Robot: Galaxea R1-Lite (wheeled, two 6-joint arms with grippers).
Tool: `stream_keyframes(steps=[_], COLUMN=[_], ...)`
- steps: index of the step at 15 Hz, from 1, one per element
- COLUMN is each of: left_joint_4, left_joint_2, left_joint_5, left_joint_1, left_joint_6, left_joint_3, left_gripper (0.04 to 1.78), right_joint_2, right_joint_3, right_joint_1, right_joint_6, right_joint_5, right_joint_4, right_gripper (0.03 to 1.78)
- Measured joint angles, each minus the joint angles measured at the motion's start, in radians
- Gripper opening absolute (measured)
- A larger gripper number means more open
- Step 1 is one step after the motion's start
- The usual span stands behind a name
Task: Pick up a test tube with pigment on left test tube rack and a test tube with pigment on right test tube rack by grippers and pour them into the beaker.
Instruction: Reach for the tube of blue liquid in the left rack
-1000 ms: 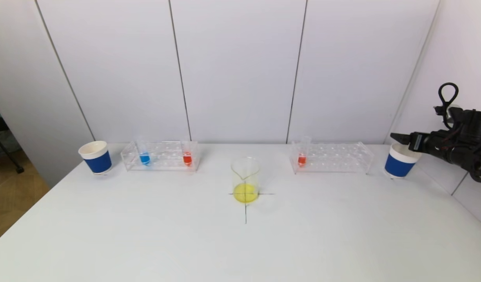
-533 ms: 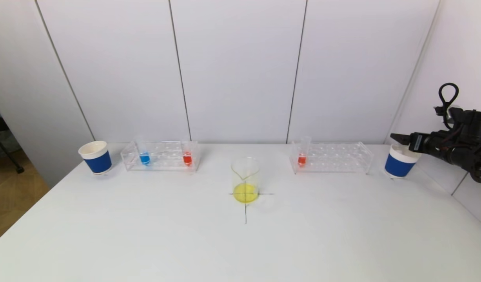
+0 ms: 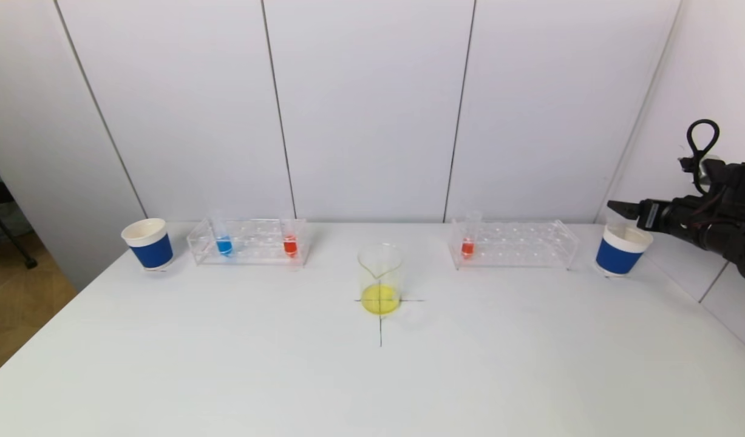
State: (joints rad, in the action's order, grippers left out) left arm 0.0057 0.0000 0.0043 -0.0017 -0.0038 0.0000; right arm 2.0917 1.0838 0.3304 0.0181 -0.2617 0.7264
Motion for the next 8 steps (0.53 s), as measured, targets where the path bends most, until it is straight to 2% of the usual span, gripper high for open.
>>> stream_keyframes(steps=[5, 8], left_joint_4=[0.000, 0.000], left_joint_2=[0.000, 0.000], left_joint_5=[0.000, 0.000], left_joint_1=[0.000, 0.000], left_joint_6=[0.000, 0.000], left_joint_3=[0.000, 0.000], left_gripper=[1.76, 1.76], right_joint_2=[-0.190, -0.354], right_joint_3=[-0.134, -0.258], right_joint_1=[-0.064, -0.136], right_joint_6=[0.004, 0.009], right_joint_5=[-0.013, -0.018], right_joint_4=[0.000, 0.000], right_gripper=[1.77, 1.77])
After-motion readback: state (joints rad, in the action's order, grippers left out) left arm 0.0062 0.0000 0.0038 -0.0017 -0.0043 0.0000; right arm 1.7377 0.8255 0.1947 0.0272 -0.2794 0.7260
